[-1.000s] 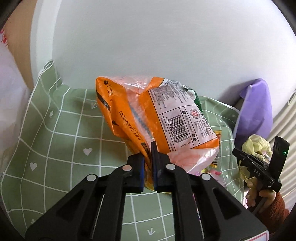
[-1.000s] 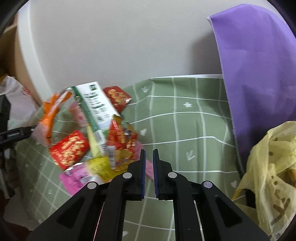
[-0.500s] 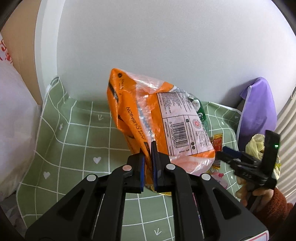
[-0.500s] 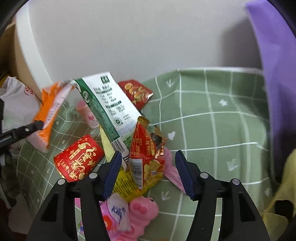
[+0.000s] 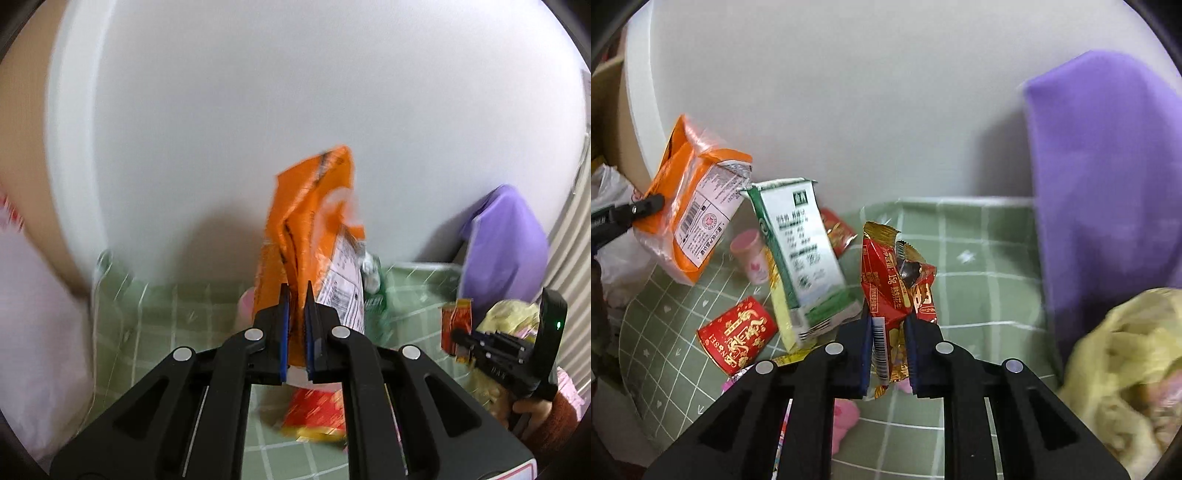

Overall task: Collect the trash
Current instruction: 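Grasp the red snack wrapper with the right gripper, then carry the orange bag and red wrapper over the yellow bag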

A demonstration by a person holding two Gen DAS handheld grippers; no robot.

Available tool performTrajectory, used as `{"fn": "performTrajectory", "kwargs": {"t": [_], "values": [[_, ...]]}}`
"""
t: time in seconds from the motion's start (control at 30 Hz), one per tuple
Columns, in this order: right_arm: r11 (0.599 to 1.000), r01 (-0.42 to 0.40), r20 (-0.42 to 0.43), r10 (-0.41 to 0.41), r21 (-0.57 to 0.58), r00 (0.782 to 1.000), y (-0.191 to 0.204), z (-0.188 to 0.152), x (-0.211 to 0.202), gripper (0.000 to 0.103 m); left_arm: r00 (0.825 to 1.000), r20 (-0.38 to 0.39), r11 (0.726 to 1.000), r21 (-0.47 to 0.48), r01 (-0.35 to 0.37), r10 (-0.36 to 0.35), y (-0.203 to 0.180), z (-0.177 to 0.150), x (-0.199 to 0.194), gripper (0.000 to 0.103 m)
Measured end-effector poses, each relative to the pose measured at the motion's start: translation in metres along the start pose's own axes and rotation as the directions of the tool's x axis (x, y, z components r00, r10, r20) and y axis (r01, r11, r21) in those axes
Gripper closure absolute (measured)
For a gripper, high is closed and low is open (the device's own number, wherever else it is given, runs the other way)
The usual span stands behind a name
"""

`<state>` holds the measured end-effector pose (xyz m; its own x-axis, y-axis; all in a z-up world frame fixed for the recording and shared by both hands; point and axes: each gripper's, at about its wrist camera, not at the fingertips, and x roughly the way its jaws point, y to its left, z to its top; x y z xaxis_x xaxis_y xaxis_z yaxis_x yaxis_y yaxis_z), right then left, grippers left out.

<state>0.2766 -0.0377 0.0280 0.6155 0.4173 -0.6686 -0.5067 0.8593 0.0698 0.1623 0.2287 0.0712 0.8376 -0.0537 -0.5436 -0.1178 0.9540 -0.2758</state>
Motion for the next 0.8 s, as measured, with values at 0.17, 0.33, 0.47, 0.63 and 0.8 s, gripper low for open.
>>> {"fn": "performTrajectory", "kwargs": {"t": [0.17,0.33,0.47,0.63,0.8], "values": [[0.998,0.054,0.063,-0.056,0.024,0.996,-0.018,0.005,-0.04,0.087,0.996,0.065,0.994,0.093,0.063,-0.069,-0.04,0.033,-0.005,0.099],[0.99,0.123,0.122,-0.131,0.066,0.984,-0.044,0.008,-0.075,0.087,0.98,0.084,0.973,0.165,0.163,-0.179,-0.088,0.053,-0.004,0.099],[0.978,0.181,0.164,-0.197,0.106,0.967,-0.068,0.005,-0.111,0.087,0.961,0.057,0.94,0.231,0.252,-0.272,-0.136,0.054,0.007,0.099],[0.952,0.26,0.192,-0.289,0.162,0.938,-0.101,-0.006,-0.156,0.087,0.919,-0.017,0.88,0.284,0.382,-0.393,-0.201,0.042,0.026,0.099],[0.91,0.337,0.202,-0.387,0.243,0.9,-0.143,-0.023,-0.205,0.087,0.878,-0.096,0.814,0.339,0.472,-0.468,-0.26,0.023,0.039,0.099]]}}
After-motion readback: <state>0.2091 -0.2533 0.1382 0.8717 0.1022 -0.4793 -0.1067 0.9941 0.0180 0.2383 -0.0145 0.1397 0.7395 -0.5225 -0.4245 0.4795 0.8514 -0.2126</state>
